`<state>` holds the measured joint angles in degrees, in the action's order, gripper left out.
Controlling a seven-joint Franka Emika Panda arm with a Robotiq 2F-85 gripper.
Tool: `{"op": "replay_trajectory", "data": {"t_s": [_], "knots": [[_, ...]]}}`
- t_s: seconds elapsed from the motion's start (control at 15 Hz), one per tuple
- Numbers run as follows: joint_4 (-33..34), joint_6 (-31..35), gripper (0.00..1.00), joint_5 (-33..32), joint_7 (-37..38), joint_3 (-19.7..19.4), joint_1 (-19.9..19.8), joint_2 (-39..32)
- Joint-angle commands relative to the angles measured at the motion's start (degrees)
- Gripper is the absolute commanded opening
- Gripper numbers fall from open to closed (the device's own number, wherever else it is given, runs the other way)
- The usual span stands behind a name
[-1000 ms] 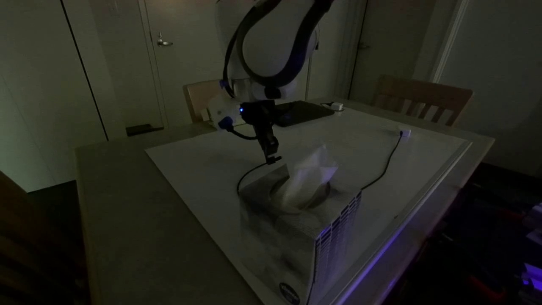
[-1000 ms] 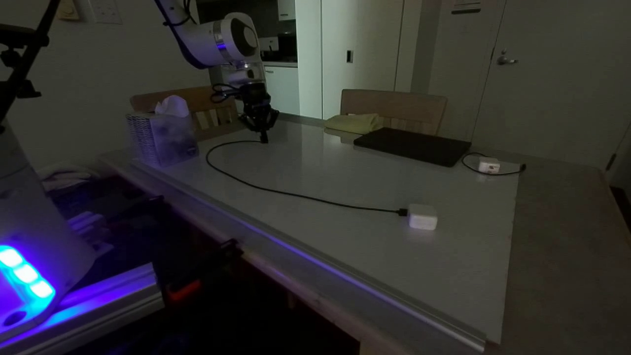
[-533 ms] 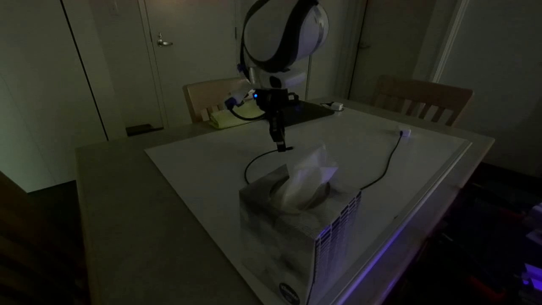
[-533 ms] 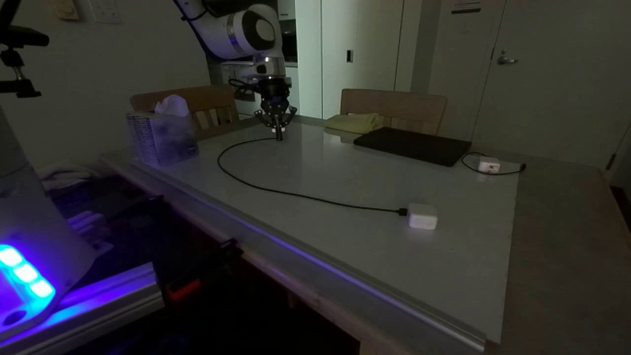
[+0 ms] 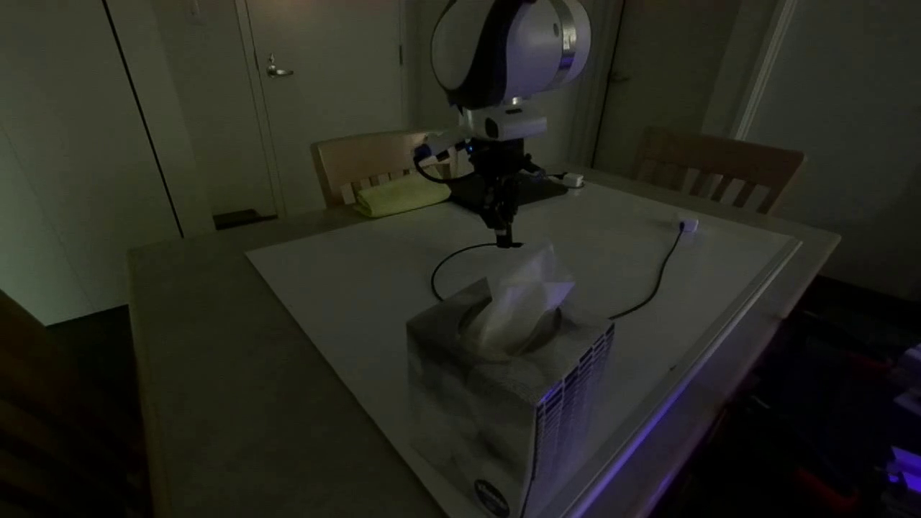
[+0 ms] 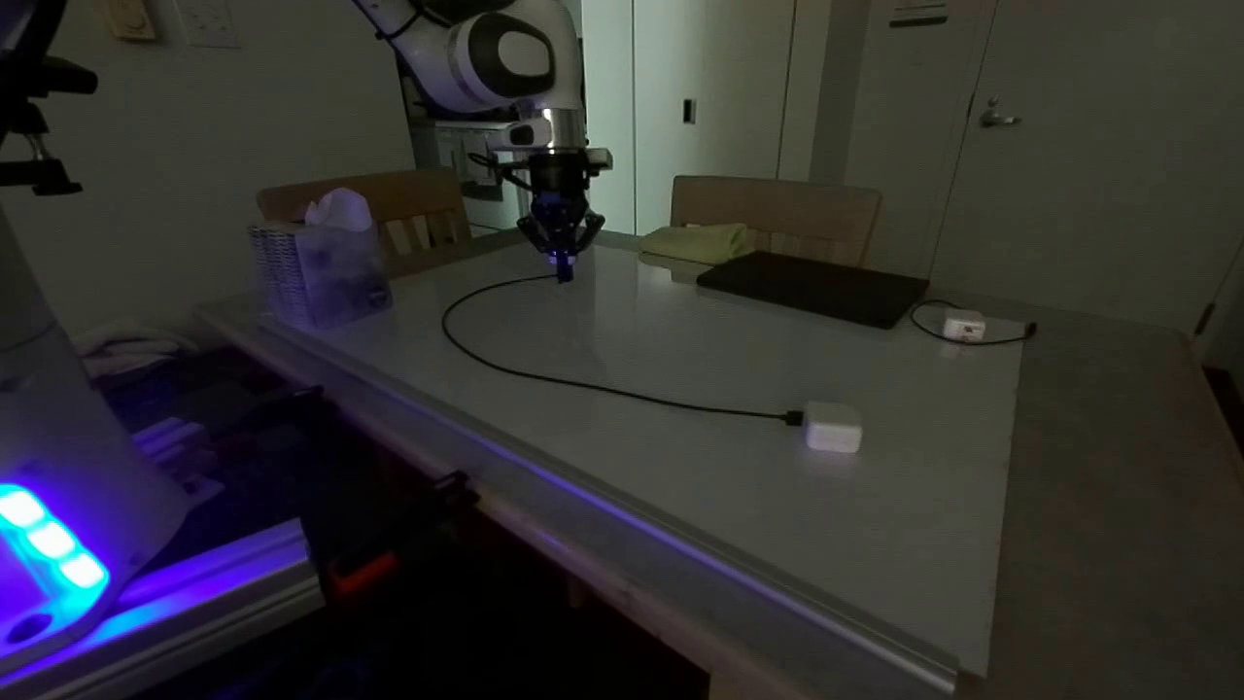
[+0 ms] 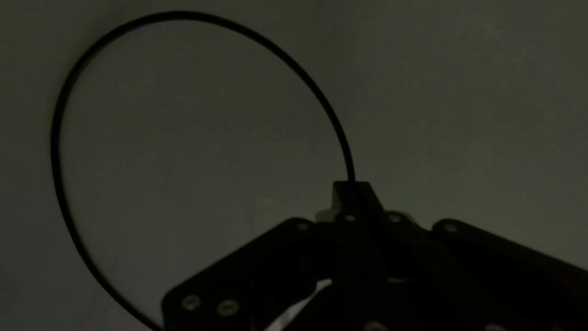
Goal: Loop the cable
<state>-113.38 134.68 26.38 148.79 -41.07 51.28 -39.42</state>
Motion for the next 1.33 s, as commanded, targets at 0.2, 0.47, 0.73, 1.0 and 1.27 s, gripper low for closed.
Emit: {"op": "replay_trajectory", "data": {"t_s": [0.2,0.47,0.73,1.0,1.27], "knots": [[0.8,-3.7,0.01,11.4,0.5,-10.2,7.6,-7.3],[-1.7,-11.5,0.01,28.5,0.3,-22.8,15.8,-17.5],[-4.8,-22.8,0.18,42.3,0.3,-30.5,20.4,-27.4],[-6.4,-29.8,0.51,49.2,0.4,-33.8,22.0,-34.0],[-6.1,-32.4,0.79,49.6,0.4,-35.5,22.5,-36.9]]}}
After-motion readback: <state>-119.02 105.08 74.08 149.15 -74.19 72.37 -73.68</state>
